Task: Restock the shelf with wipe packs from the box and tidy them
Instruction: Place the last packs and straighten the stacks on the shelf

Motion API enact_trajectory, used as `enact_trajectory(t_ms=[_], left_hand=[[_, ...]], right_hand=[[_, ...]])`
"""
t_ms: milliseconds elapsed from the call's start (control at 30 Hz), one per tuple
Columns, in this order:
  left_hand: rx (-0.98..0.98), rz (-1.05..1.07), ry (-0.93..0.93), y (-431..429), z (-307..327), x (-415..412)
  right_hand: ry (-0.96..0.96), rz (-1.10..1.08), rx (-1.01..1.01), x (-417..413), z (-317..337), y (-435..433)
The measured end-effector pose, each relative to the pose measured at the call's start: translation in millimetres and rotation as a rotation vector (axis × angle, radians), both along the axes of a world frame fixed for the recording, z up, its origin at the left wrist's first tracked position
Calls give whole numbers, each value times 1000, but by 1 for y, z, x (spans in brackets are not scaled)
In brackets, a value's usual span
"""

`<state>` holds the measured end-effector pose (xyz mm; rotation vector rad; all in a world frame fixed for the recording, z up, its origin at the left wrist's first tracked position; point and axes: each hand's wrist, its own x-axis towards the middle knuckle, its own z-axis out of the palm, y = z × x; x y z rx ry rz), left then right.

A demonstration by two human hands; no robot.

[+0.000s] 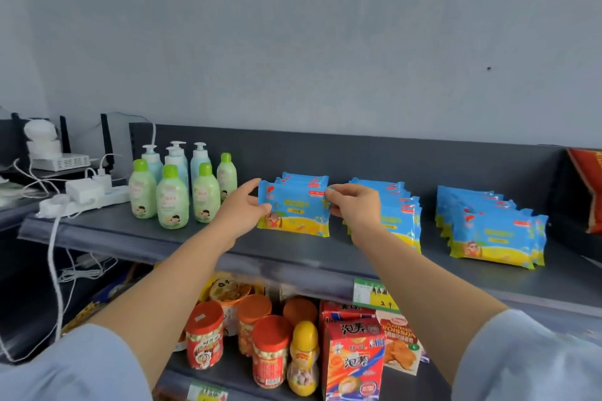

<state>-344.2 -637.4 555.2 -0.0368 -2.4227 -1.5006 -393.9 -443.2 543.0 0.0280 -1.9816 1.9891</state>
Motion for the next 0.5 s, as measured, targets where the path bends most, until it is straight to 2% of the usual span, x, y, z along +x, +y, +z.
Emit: enact_trajectory(t_ms=[500], left_hand=[[-100, 32, -123, -17, -32, -85]], right_hand=[[-103, 4, 120, -71, -28, -14]])
